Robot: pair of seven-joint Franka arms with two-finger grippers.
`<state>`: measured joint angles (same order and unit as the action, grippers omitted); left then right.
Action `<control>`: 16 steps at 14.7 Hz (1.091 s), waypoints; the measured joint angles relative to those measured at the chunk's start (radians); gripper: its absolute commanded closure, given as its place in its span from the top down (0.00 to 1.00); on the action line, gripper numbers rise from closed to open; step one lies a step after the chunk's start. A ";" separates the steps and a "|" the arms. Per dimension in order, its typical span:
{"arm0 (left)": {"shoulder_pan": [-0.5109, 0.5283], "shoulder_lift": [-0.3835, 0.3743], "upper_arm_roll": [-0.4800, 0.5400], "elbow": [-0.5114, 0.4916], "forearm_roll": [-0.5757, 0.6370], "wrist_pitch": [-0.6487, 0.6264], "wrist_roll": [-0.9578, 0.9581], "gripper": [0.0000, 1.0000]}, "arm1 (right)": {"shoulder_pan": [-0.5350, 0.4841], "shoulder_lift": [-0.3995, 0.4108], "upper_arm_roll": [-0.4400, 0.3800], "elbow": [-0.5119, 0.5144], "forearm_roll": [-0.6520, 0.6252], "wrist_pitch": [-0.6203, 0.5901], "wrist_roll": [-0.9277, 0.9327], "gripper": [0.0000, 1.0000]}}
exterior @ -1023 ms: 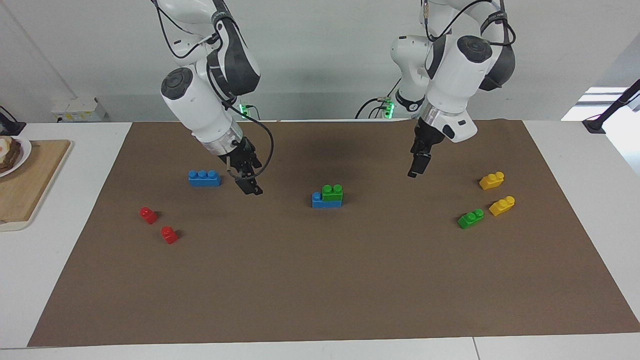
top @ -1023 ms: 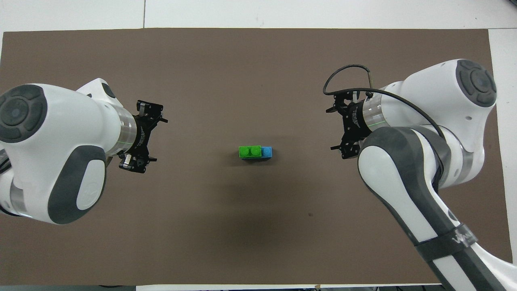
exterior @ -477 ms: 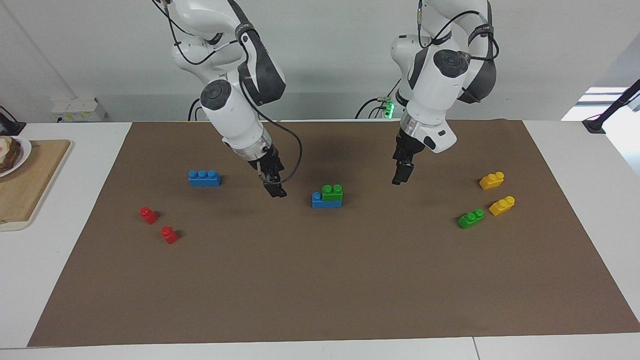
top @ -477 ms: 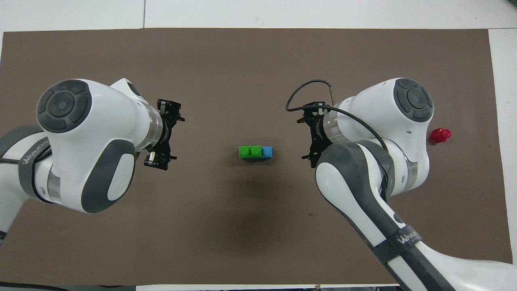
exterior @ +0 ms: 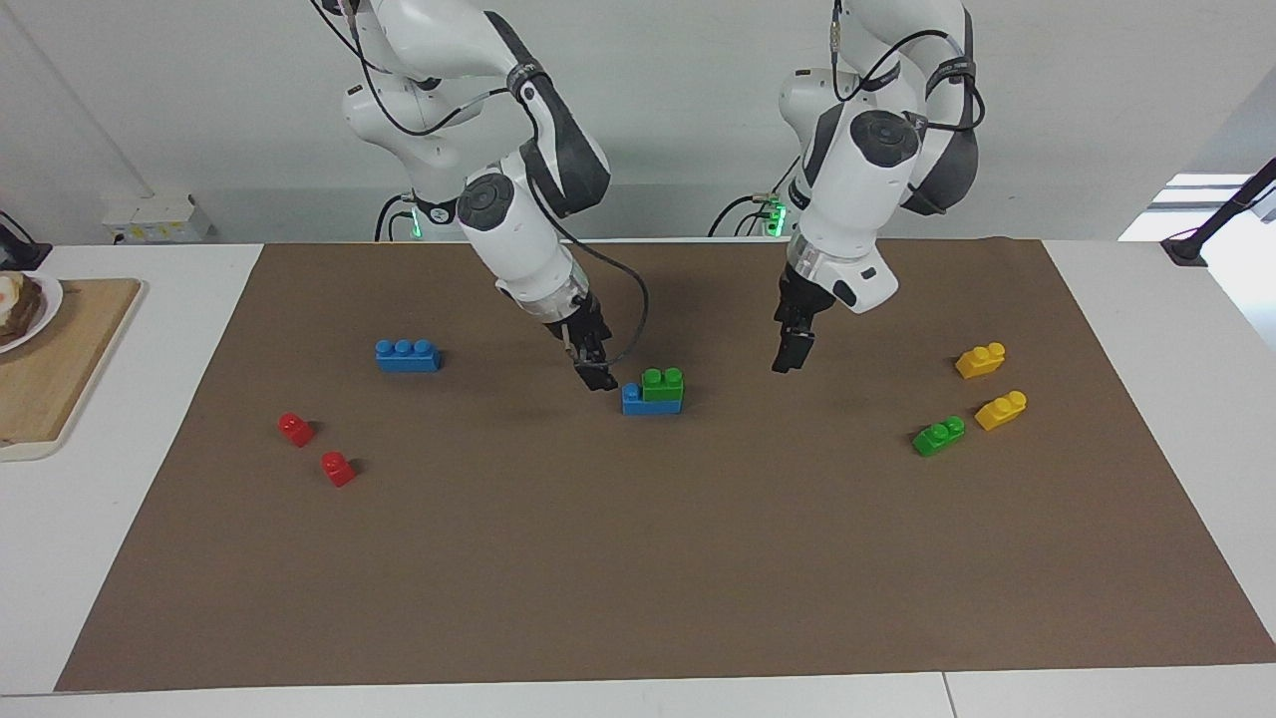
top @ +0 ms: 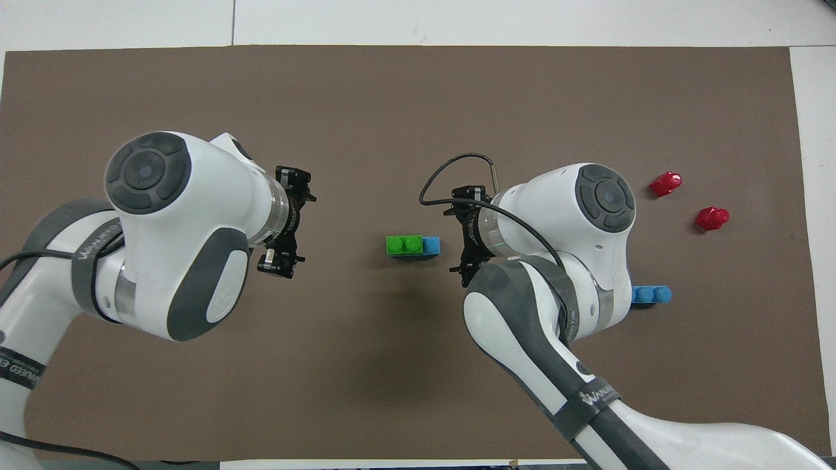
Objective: Remove green block with left arm and hold with right
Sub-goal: 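Grasp the green end with the left gripper while the right gripper grasps blue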
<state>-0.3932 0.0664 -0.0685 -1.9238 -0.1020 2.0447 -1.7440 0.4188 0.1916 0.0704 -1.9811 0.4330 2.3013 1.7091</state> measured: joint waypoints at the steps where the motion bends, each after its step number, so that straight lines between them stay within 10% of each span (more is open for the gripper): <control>1: -0.015 0.016 0.000 0.000 0.001 0.011 -0.034 1.00 | 0.009 0.005 0.000 -0.005 0.008 0.018 0.001 0.97; 16: -0.182 0.126 0.000 0.006 0.032 0.129 -0.436 1.00 | 0.063 0.148 0.000 -0.014 0.024 0.228 0.006 0.98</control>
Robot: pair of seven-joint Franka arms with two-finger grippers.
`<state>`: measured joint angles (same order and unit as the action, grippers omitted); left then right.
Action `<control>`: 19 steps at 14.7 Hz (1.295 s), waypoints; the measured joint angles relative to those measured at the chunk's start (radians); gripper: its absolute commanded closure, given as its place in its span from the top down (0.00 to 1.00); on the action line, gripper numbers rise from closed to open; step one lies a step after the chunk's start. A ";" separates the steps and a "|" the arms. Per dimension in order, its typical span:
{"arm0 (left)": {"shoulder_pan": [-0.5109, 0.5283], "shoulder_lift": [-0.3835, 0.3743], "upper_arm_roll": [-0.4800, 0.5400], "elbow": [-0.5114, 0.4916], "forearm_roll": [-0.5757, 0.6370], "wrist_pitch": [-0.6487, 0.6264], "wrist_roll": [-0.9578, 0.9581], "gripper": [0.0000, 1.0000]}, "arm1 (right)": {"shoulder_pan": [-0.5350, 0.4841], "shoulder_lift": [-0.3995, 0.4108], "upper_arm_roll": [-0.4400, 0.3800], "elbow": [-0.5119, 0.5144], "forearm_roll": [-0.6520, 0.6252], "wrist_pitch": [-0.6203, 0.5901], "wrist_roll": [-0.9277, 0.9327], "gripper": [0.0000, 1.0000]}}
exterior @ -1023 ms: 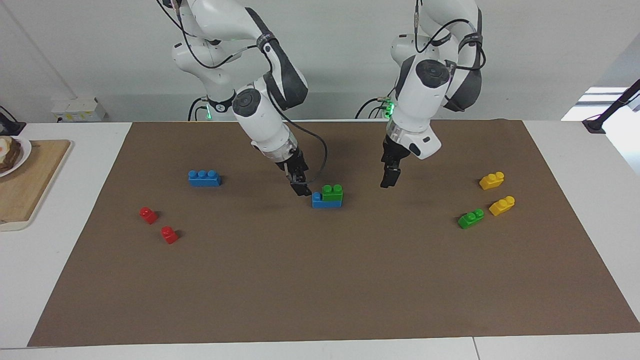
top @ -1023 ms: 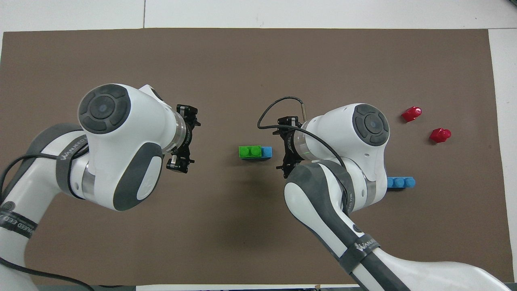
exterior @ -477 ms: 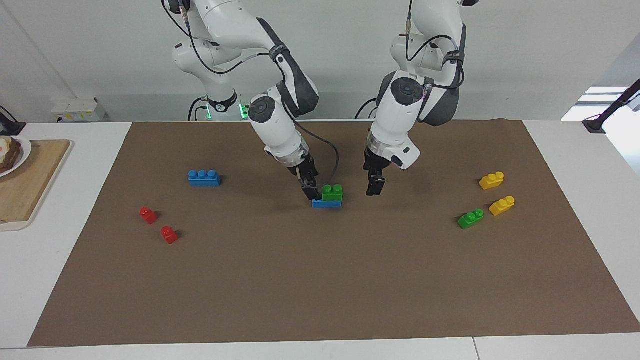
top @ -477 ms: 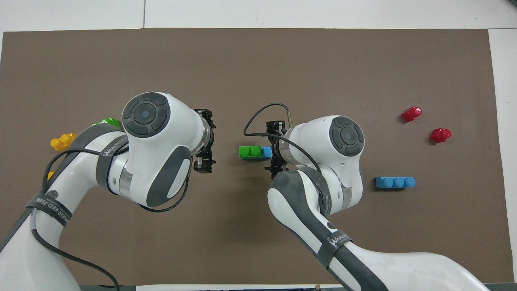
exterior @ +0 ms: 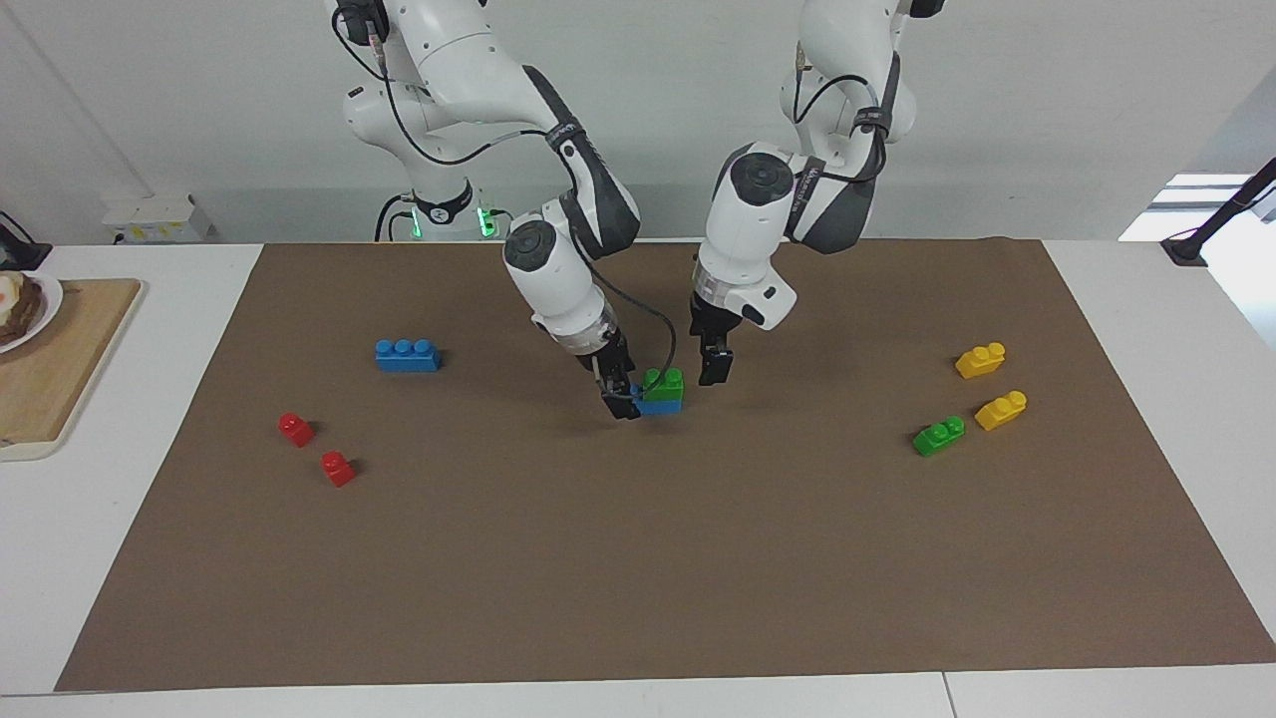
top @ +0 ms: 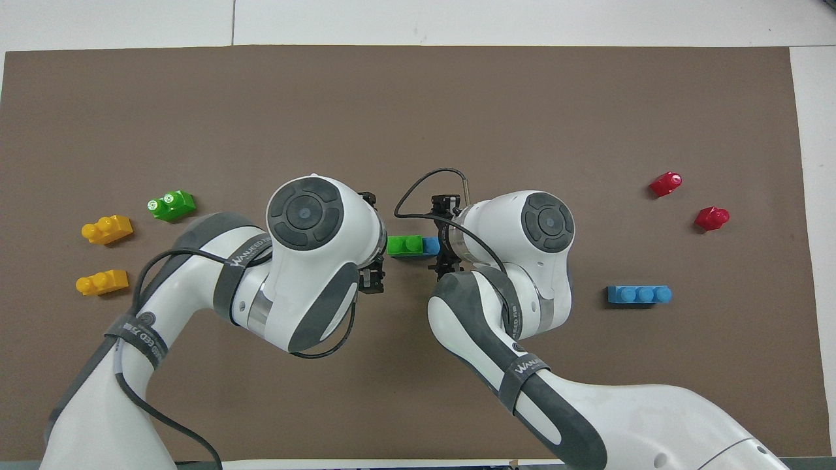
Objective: Remove green block with left arm and hold with right
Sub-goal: 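Grasp the green end with the left gripper while the right gripper grasps blue, then pull the green brick off with the left gripper while the right gripper holds blue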
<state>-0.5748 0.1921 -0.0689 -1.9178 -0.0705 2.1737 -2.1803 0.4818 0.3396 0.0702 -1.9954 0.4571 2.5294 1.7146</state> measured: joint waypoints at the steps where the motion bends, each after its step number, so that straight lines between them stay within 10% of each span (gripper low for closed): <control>1: -0.019 0.017 0.000 0.001 0.006 0.007 -0.024 1.00 | 0.000 0.004 0.000 -0.001 0.000 0.006 0.000 0.98; 8: -0.051 0.082 0.010 0.016 0.008 0.058 -0.094 1.00 | 0.000 0.011 0.000 -0.028 0.000 0.041 -0.001 0.95; 14: -0.050 0.087 0.012 0.017 0.008 0.094 -0.135 1.00 | 0.000 0.012 0.000 -0.039 0.000 0.049 -0.002 0.71; 17: -0.050 0.093 0.012 0.015 0.011 0.094 -0.137 1.00 | 0.000 0.012 0.000 -0.041 0.000 0.049 -0.002 0.46; 19: -0.050 0.104 0.012 0.015 0.015 0.094 -0.137 1.00 | 0.000 0.012 0.000 -0.042 0.000 0.049 -0.002 0.05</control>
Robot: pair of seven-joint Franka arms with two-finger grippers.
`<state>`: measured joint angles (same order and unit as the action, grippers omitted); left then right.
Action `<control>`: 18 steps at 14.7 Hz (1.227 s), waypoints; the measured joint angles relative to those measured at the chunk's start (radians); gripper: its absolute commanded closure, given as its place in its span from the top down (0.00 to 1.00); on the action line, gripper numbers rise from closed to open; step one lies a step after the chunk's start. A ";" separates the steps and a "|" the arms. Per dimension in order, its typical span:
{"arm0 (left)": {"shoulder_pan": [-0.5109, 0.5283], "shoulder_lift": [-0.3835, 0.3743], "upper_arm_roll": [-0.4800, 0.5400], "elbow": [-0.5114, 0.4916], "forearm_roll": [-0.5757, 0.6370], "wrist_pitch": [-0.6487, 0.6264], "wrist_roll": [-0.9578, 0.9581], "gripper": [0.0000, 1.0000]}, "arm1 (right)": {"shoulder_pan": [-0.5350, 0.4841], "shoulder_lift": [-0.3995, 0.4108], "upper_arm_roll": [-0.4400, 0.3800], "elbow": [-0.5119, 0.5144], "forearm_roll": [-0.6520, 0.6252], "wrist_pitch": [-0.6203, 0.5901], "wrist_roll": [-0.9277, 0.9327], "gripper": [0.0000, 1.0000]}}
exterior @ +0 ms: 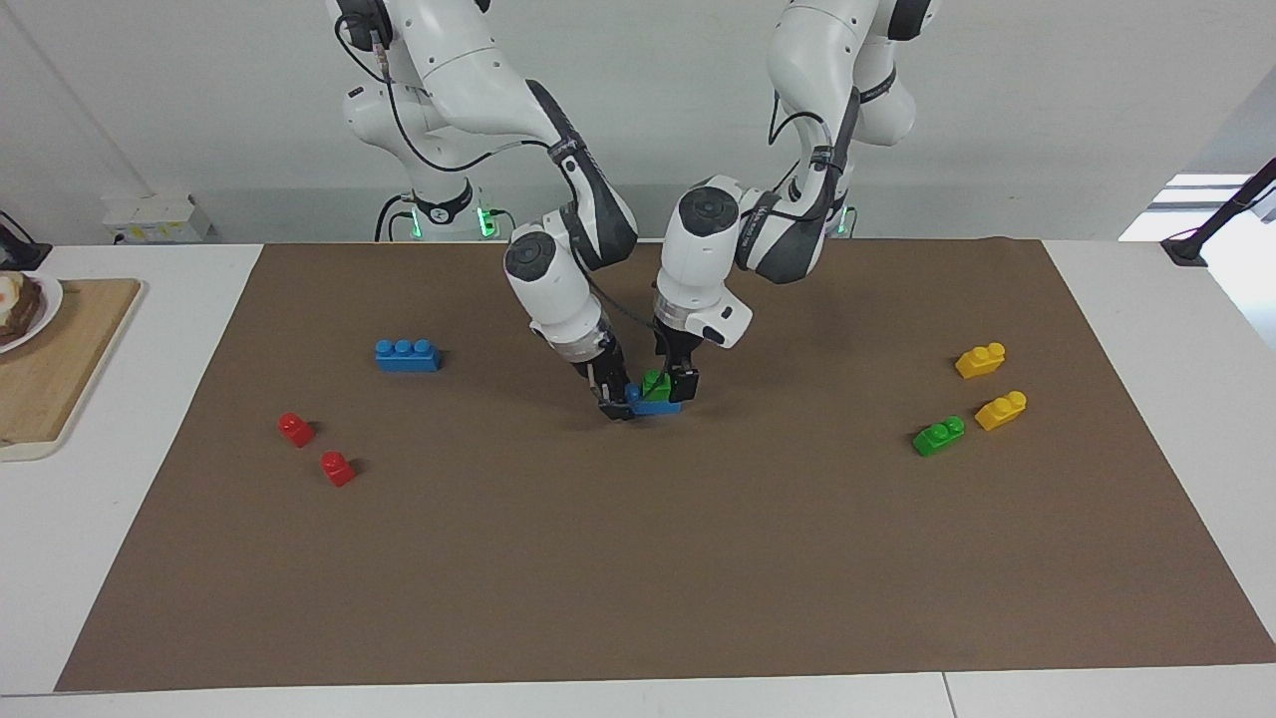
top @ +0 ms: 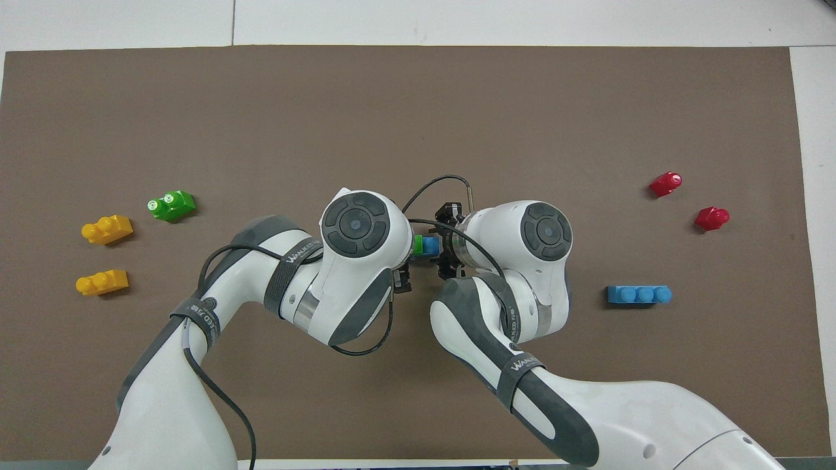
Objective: Remove green block with left arm and hold with right
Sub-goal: 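Pull the green brick off with the left gripper while the right gripper holds blue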
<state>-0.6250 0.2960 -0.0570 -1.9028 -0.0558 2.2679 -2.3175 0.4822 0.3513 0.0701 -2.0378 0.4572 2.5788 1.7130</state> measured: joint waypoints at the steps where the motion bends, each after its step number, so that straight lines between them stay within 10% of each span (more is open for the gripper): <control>1: 0.000 0.004 0.000 0.000 0.007 0.000 0.000 1.00 | 0.000 0.000 0.000 0.000 0.000 0.000 0.000 0.00; 4: 0.000 0.007 -0.001 0.000 0.016 0.000 0.000 0.87 | 0.000 0.000 -0.001 -0.001 0.001 0.001 0.000 0.00; 8: 0.000 0.007 -0.001 0.000 0.018 0.000 0.000 0.15 | 0.000 0.002 -0.001 -0.007 0.037 0.028 0.000 0.00; 18: 0.001 0.008 0.005 0.017 0.037 0.007 0.011 0.10 | 0.000 0.002 -0.002 -0.007 0.037 0.037 -0.013 0.00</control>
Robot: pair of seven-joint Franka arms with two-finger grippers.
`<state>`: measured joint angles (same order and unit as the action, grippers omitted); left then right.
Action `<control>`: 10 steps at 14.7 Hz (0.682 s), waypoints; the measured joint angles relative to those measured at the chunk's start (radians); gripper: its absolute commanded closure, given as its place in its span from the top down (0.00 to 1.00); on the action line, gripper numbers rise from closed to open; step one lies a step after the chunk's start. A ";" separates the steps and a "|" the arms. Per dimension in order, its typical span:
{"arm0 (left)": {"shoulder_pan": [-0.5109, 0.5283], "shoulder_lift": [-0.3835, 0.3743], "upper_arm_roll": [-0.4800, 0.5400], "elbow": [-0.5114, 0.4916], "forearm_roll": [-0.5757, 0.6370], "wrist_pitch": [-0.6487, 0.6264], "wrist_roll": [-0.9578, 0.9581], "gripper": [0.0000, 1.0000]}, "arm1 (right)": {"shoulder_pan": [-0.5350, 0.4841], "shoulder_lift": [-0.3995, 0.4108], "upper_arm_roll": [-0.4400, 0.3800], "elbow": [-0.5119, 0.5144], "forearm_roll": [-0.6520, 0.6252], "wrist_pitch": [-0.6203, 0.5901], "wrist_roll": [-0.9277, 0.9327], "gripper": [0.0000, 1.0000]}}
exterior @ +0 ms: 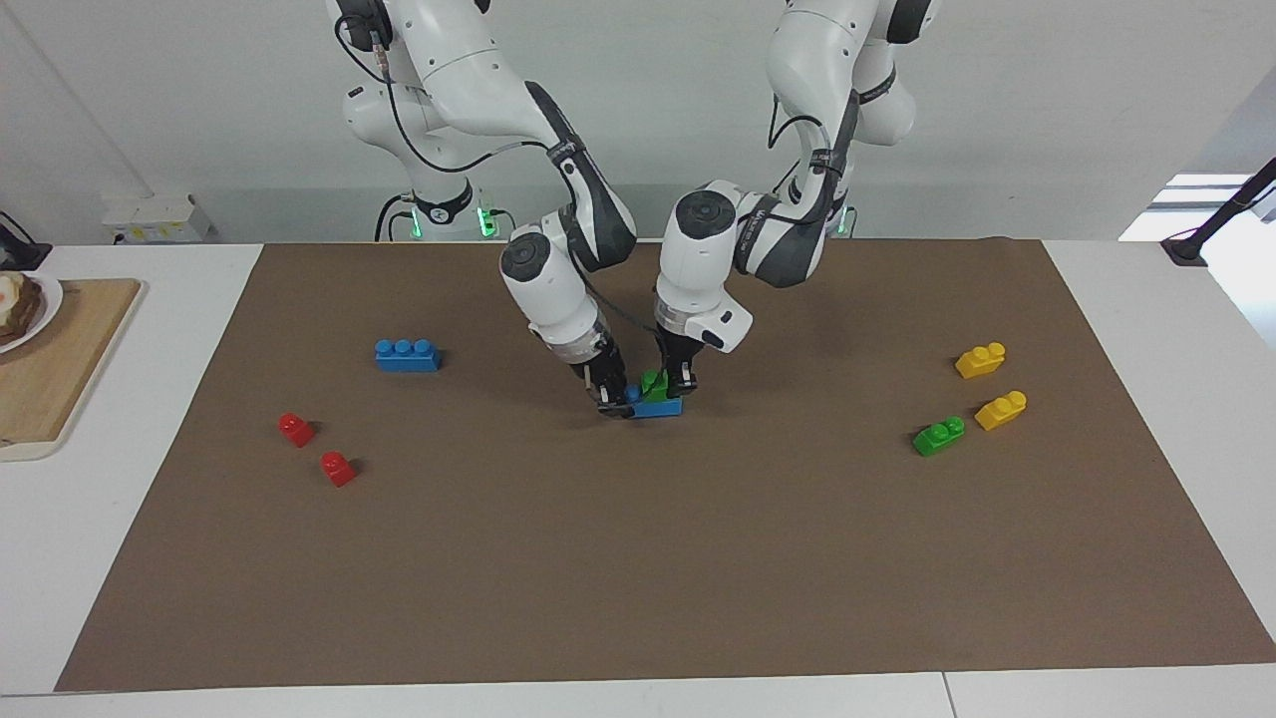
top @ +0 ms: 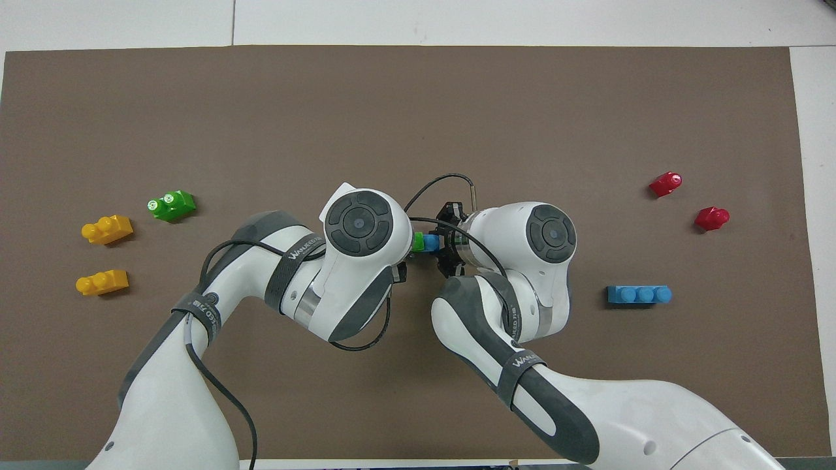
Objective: Remove green block with left arm and hold with right
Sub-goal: 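Pull the green brick off with the left gripper while the right gripper holds blue, then carry the green brick toward the yellow bricks while the right gripper carries blue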
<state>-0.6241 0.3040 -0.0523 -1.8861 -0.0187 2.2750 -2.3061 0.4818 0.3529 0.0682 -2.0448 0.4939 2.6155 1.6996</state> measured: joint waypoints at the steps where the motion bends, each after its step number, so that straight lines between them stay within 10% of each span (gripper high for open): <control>1: 0.001 0.000 0.000 0.006 0.000 -0.002 0.002 0.10 | 0.000 0.000 -0.001 0.001 0.000 0.005 0.000 0.00; 10: 0.067 -0.067 0.001 0.068 -0.021 -0.134 0.212 0.04 | 0.000 0.006 0.001 0.001 0.000 0.027 0.003 0.00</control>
<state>-0.5567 0.2367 -0.0513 -1.8184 -0.0397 2.1410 -2.0944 0.4823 0.3586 0.0690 -2.0442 0.4943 2.6427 1.7022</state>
